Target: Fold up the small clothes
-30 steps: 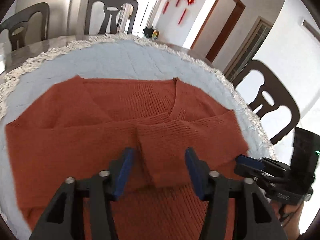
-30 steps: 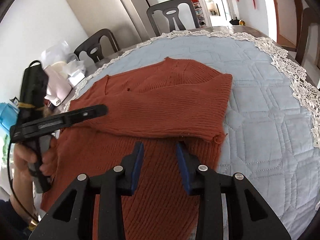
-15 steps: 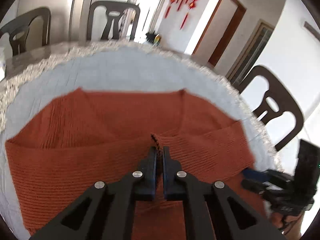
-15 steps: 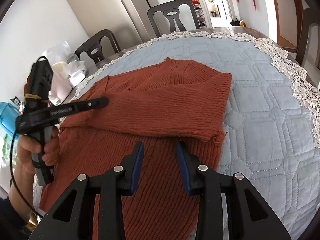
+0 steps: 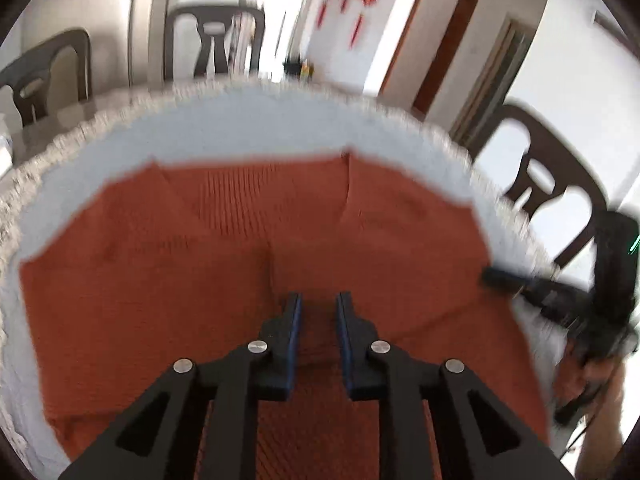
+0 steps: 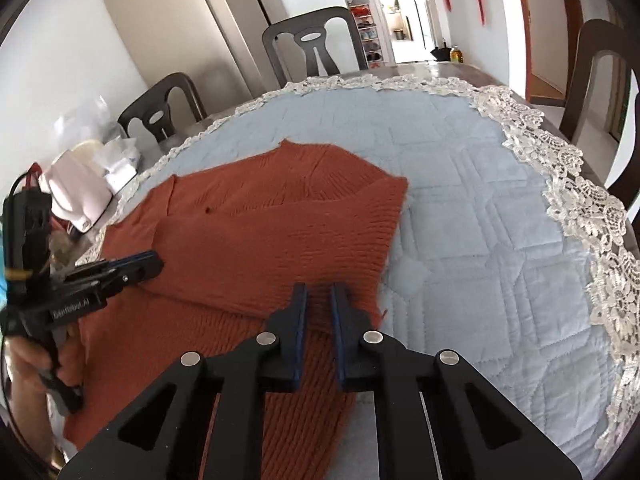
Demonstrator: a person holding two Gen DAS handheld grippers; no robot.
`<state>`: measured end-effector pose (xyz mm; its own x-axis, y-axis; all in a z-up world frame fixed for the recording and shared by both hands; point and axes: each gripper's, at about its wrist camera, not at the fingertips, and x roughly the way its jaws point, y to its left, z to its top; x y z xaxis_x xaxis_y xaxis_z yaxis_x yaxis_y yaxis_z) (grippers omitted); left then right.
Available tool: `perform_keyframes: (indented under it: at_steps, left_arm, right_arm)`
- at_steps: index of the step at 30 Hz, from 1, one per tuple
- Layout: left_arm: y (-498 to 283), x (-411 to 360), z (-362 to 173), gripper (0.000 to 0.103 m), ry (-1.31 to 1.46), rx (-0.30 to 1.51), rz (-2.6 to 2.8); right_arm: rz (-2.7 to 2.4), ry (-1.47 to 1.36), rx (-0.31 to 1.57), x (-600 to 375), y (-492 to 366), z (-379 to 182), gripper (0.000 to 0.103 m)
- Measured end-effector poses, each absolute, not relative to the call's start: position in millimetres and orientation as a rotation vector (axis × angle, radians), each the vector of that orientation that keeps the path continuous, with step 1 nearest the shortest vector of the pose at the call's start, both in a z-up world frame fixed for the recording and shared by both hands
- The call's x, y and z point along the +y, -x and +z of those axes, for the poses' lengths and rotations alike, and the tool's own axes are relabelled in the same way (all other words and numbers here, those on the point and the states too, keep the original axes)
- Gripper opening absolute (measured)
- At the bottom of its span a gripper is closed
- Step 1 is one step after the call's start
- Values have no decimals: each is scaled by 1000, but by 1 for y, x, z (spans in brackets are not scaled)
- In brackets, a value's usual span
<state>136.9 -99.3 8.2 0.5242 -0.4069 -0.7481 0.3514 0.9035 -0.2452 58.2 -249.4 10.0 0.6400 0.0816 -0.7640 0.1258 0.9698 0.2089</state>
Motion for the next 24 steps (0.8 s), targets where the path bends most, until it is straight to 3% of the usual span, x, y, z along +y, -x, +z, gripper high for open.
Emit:
perform_keyframes:
  at_steps: [8,12,24]
  left_arm:
    - [-156,-107,25,20,36,871,-416]
    - [-173,-111,8,20,33,904,-390]
    - [-125,-81,8,24,18,872,-399]
  right_arm:
    - [-90,-232,878,-267,-94,16,10]
    - [-106,-239,894,-278,-108,6,10]
    - [-45,-101,906,-245,-53,8,14]
